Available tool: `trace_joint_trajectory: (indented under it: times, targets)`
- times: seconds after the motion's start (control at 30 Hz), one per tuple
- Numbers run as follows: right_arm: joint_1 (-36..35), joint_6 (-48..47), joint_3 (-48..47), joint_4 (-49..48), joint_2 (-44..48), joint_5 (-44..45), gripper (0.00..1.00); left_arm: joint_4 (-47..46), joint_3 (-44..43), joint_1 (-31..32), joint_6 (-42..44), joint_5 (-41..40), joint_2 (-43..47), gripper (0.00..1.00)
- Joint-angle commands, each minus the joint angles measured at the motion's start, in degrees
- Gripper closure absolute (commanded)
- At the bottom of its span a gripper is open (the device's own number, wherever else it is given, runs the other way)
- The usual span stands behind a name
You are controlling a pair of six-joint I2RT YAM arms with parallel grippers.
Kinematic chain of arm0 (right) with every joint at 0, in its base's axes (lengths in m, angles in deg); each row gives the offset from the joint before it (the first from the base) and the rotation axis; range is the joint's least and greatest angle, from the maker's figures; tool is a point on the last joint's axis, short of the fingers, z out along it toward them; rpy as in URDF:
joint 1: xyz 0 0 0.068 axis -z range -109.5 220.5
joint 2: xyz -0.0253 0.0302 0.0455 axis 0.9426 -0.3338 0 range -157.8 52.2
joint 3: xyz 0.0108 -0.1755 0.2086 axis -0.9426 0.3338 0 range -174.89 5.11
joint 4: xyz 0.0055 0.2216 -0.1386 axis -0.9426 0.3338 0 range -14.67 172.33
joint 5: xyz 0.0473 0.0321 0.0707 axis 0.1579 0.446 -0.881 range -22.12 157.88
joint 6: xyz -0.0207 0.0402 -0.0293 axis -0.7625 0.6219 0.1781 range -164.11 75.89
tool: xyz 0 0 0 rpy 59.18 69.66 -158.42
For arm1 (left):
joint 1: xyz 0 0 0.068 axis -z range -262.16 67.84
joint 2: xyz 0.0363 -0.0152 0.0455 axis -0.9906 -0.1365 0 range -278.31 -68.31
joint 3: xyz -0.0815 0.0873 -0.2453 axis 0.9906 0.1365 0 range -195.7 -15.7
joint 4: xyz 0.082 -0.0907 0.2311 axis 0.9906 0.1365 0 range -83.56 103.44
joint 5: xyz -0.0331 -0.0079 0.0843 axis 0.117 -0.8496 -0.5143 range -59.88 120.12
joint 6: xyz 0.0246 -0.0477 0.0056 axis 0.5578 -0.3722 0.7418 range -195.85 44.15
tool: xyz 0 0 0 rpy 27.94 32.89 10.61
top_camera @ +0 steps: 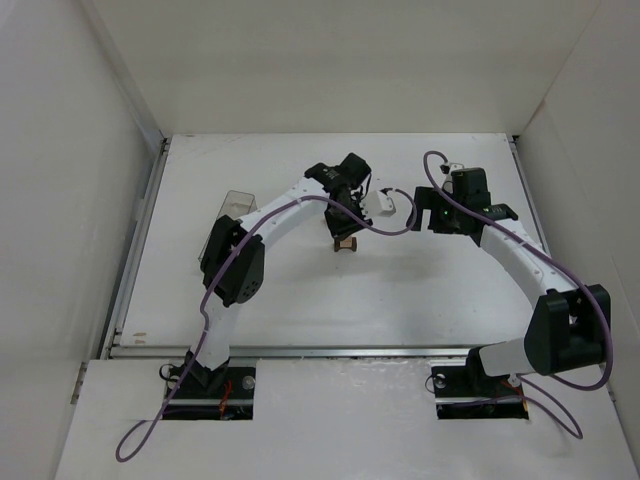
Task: Build the wood block tower
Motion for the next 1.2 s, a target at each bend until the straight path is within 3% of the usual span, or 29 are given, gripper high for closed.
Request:
trace_joint_trajectory:
  times: [0.0, 1.17]
  targets:
    - [0.24, -0.60, -0.76, -0.78, 1.24, 0.65, 0.00, 0.56, -2.60, 0.26, -0.69, -0.28, 0.69, 1.00]
    - [0.24, -0.60, -0.76, -1.30, 1.24, 0.65, 0.00, -0.06, -1.46, 0.78, 0.45, -0.98, -0.36, 1.00]
